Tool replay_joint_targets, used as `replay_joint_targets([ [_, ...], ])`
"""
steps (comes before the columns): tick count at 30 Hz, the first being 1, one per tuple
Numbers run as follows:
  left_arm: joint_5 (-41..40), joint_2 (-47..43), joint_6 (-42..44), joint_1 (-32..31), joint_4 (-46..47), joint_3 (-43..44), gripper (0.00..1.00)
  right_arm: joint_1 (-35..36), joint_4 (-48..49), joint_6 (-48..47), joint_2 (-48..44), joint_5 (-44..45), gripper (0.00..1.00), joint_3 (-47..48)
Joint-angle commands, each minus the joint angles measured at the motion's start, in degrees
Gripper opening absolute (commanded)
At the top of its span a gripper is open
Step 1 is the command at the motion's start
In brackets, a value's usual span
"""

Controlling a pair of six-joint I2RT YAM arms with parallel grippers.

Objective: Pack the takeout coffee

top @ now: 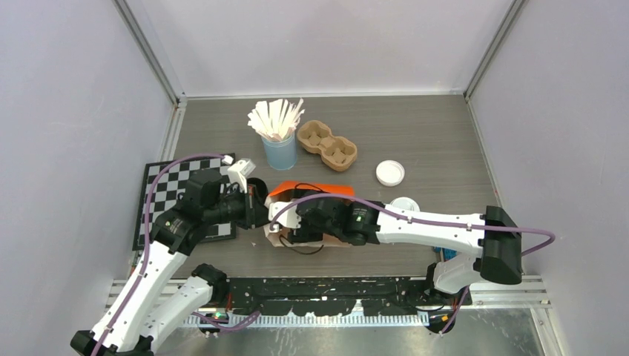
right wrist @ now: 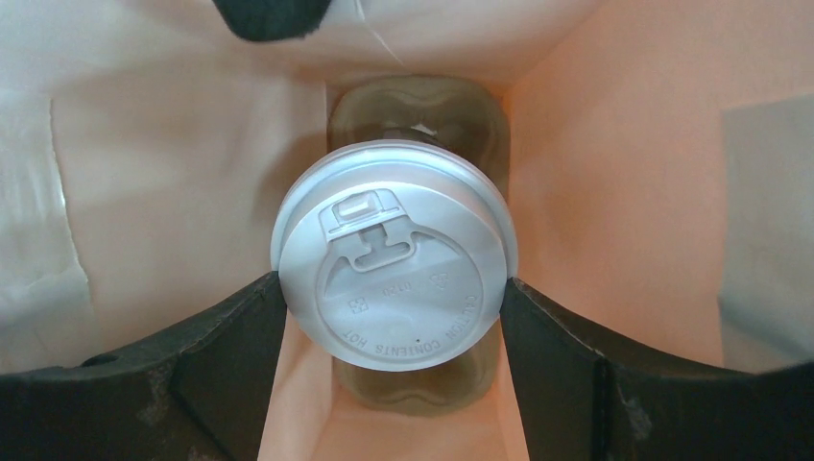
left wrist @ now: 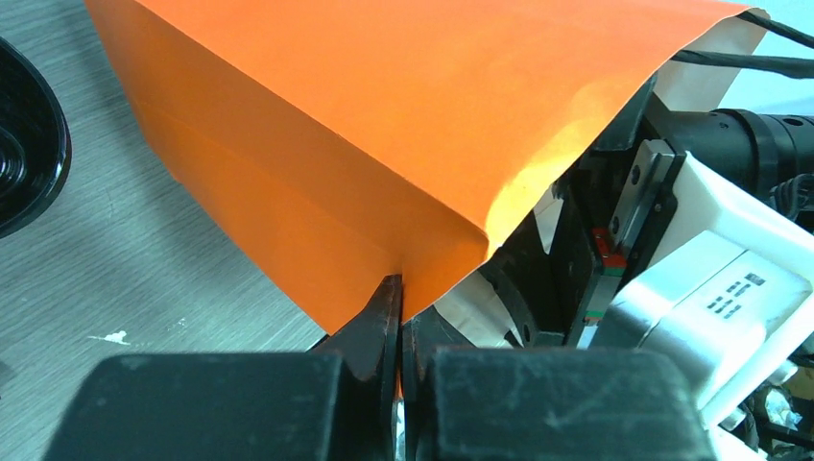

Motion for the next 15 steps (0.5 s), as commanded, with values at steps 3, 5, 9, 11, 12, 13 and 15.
replay_joint_targets([
  [3,2.6,-1.6,0.0,0.0,-0.5,0.0,0.00,-0.1,7.8,-1.4,1.6,-0.1,0.70,-0.4],
  [5,1.8,-1.4,0.0,0.0,-1.3,0.4,0.00,-0.1,8.0,-1.6,1.5,0.4,0.70,-0.8],
  [9,1.1,-1.0,-0.1,0.0,-1.4,1.0,0.00,-0.4,7.1,-1.1,-0.8,0.7,0.70,-2.7],
  [11,1.2,-0.7,-0.1,0.0,-1.2,1.1,0.00,-0.9,6.9,-1.2,-1.8,-0.4,0.71,-3.9],
  [12,1.2,-0.6,-0.1,0.0,-1.1,1.3,0.00,-0.9,6.0,-1.4,-2.1,-0.3,0.71,-3.7],
  [13,1.2,-0.5,0.0,0.0,-1.2,1.4,0.00,-0.9,5.1,-1.8,-2.4,-0.5,0.71,-3.2],
  [15,1.1,-0.3,0.2,0.0,-1.2,1.4,0.00,-1.1,4.3,-3.0,-3.2,-0.7,0.71,-2.5],
])
